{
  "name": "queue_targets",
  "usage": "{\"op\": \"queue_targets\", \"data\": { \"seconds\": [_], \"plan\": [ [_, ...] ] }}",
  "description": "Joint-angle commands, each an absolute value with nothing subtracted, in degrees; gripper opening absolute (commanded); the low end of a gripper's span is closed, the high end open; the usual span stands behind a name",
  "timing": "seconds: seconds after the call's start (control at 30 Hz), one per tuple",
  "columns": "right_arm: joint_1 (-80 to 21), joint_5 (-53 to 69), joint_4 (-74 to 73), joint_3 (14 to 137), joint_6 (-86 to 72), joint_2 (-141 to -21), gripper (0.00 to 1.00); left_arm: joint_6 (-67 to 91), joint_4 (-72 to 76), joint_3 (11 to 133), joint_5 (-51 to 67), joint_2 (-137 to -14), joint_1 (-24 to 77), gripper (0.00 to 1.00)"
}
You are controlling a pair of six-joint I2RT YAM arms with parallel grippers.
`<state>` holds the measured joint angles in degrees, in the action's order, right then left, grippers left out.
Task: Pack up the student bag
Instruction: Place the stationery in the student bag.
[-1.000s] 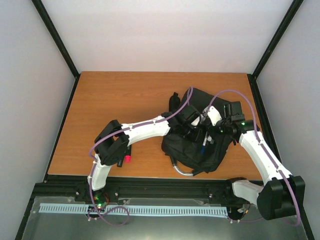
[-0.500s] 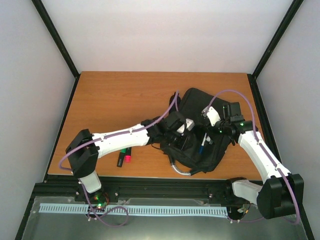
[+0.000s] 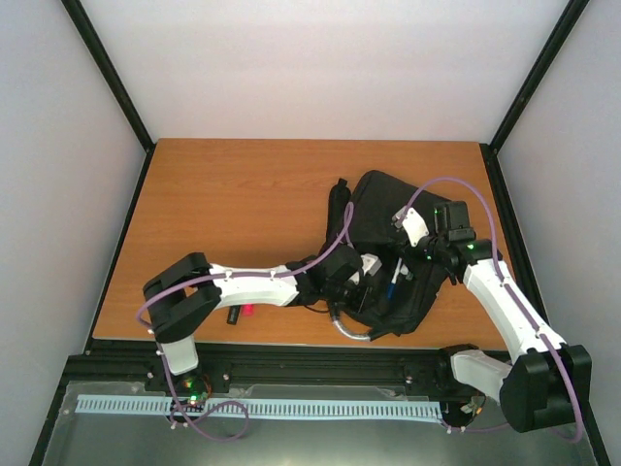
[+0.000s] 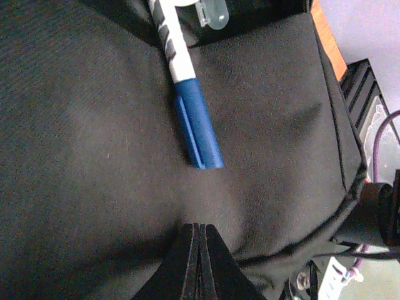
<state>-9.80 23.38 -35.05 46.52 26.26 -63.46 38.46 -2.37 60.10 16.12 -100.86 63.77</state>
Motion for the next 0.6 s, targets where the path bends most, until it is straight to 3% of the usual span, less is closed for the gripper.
{"op": "queue_targets", "data": {
  "seconds": [0.0,0.27,0.57],
  "plan": [
    [-10.28,26.98,-31.09,46.50,25.44,-61.53,0.03,39.90,3.40,63.26,16.44,-104.35,64.16,0.01],
    [-10.27,26.60,-31.02,46.41,25.44,-61.17,0.03,39.41,2.98,66.16,17.07,-108.35,64.14,0.01],
    [-10.20,26.34,-31.10,46.28,25.57,-60.80,0.03,41.27,-0.41,74.47,8.56,-115.06,64.16,0.01]
  ]
}}
